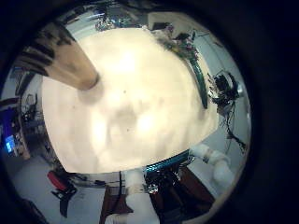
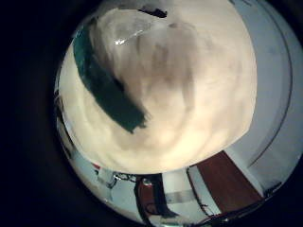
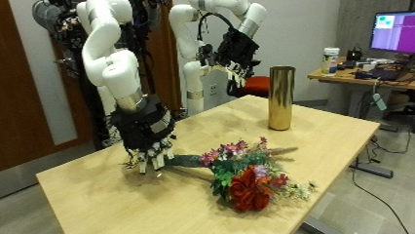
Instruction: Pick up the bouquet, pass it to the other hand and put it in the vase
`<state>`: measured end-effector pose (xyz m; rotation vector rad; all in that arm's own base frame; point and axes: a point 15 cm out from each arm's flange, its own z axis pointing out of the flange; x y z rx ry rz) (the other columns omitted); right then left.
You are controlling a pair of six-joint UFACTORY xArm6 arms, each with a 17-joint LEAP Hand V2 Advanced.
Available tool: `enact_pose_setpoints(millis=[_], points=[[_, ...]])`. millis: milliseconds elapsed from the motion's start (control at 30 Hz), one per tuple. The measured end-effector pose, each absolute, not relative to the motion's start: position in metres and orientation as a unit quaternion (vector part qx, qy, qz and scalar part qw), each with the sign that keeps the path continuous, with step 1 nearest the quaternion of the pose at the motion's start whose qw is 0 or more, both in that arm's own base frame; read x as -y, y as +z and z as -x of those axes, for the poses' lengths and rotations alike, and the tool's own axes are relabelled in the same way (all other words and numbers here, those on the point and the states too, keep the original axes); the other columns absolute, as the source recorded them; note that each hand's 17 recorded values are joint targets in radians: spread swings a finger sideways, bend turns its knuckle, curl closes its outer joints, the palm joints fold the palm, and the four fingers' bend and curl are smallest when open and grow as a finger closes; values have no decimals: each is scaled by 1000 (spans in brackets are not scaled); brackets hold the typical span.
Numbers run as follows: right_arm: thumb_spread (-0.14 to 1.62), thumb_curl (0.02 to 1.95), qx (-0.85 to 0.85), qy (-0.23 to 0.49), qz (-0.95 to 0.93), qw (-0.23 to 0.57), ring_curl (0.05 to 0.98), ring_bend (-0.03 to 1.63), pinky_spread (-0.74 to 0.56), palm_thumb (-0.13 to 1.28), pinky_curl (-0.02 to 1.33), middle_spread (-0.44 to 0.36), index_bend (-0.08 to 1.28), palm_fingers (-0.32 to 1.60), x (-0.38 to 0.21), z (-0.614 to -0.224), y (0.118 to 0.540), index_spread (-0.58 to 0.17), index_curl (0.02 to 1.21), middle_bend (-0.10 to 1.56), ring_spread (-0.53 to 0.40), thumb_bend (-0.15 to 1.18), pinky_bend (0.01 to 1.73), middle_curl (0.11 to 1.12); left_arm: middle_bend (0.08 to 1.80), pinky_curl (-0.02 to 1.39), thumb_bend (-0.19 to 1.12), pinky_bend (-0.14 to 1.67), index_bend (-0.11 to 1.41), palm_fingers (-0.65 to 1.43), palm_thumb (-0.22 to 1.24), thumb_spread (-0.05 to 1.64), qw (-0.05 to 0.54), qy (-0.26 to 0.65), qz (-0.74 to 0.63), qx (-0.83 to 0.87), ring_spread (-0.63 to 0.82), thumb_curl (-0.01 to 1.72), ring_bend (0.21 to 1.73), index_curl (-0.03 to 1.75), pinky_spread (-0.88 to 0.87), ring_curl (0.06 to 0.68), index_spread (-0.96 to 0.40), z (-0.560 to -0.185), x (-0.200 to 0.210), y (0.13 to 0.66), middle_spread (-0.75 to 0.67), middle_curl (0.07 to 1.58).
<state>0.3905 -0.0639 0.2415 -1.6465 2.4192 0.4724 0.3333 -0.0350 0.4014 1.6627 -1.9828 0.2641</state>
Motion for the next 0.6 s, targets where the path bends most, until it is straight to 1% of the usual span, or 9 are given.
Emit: enact_pose_setpoints(millis=[267, 600], points=[[1084, 409, -813, 183, 549, 68, 218, 612, 526, 704, 302, 318, 150, 97, 59, -391, 216, 19, 260, 270, 357, -22, 564, 329, 189, 243, -26, 180, 197, 245, 473, 996, 269, 97, -616, 734, 471, 318, 404, 425, 333, 189, 90, -332, 34, 400, 237, 314], [1040, 414, -809, 185, 555, 62, 224, 640, 526, 755, 291, 295, 142, 131, 53, -398, 206, 17, 255, 289, 313, -18, 567, 339, 188, 245, -26, 181, 197, 243, 476, 1005, 275, 100, -615, 732, 474, 316, 401, 420, 333, 191, 89, -332, 36, 398, 236, 315]])
